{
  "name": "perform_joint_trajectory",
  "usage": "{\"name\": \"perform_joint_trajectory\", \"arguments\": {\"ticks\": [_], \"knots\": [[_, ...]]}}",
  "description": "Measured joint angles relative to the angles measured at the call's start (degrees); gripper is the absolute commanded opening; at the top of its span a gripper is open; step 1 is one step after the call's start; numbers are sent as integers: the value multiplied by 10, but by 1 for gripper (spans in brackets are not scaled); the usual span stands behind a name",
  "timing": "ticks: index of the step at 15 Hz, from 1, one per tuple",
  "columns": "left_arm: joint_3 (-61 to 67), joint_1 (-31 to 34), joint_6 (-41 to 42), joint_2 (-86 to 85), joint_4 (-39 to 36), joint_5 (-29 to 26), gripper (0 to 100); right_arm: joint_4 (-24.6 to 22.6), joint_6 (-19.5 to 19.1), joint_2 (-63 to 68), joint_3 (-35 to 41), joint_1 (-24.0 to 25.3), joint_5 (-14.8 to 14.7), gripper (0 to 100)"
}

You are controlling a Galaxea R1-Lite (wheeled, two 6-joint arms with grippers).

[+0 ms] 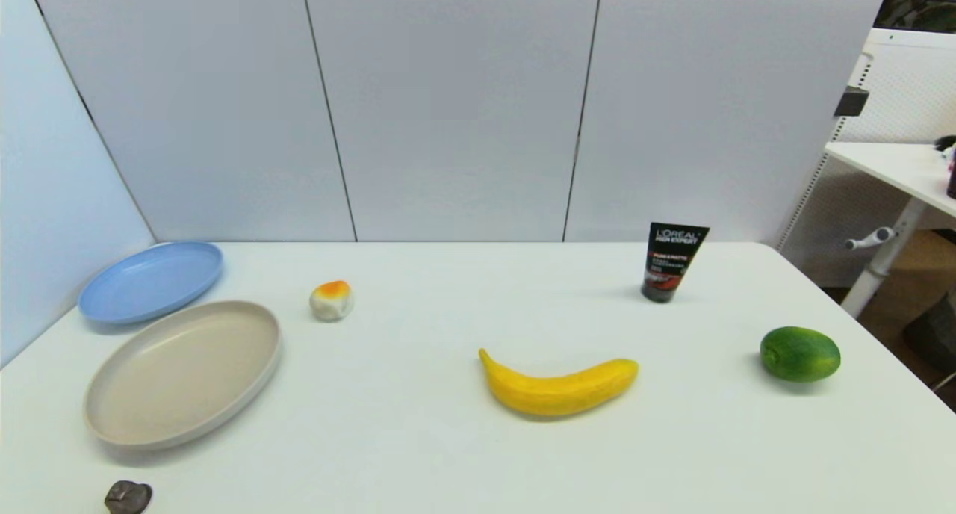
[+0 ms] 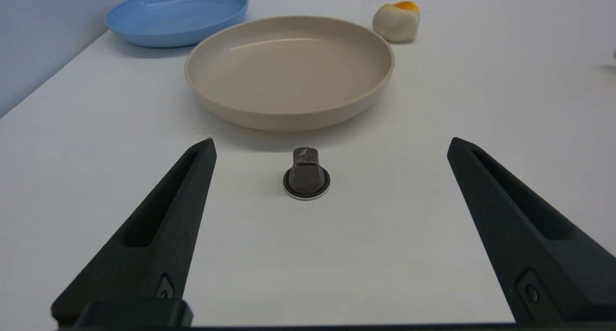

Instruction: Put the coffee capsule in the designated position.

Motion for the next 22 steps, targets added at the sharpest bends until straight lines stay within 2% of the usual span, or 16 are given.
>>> {"name": "perform_joint_trajectory", "arguments": {"ticks": [3,7,18,22], "knots": [[0,-1,1,-12,0,0,100,0,0,0,0,0,0,100],[0,-1,-42,-15,-3,4,100,0,0,0,0,0,0,100],[0,-1,-46,-15,-3,11,100,0,-1,0,0,-1,-1,100],[0,-1,-46,-15,-3,11,100,-1,20,0,0,0,-10,100]]}}
